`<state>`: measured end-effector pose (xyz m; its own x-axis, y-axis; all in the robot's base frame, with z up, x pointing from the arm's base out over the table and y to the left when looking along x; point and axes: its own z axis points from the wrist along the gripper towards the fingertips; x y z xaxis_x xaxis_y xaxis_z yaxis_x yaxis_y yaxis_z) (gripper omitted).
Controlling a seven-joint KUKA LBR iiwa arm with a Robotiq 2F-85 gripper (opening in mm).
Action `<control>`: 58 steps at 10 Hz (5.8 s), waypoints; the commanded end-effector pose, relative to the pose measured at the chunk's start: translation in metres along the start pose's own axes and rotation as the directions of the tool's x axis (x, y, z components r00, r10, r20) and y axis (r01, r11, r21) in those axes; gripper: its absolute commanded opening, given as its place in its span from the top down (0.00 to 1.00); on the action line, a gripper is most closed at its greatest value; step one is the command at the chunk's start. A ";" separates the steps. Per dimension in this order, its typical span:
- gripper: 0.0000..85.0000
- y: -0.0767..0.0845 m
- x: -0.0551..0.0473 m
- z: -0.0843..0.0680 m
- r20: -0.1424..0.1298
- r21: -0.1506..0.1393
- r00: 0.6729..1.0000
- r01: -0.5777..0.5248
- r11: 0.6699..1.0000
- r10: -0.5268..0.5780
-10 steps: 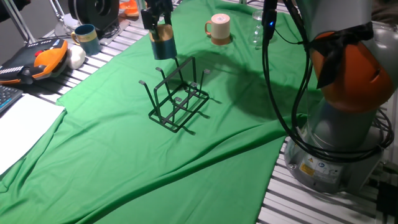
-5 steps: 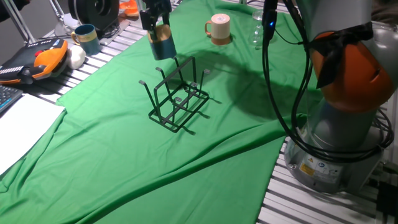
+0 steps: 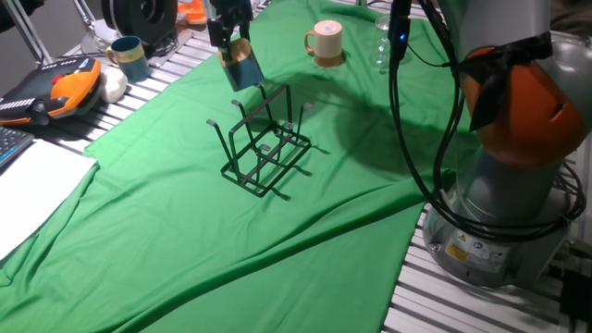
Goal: Take the cup off the cup rack
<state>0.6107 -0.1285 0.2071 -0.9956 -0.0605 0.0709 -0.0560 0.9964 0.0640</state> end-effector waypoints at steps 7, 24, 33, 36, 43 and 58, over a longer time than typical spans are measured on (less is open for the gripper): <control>0.40 -0.001 -0.005 -0.014 0.001 0.005 1.000 -0.010 1.000 0.010; 0.40 0.018 -0.023 0.038 0.139 0.088 0.990 -0.033 0.996 0.020; 0.40 0.055 -0.016 0.089 0.198 0.106 0.979 -0.072 0.992 0.050; 0.40 0.055 -0.016 0.089 0.206 0.110 0.977 -0.076 0.991 0.052; 0.00 0.062 -0.013 0.102 0.229 0.116 0.971 -0.091 0.989 0.063; 1.00 0.087 0.028 -0.008 0.007 0.066 0.996 0.088 0.994 -0.089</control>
<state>0.5790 -0.0441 0.2223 -0.9867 -0.1525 0.0556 -0.1525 0.9883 0.0037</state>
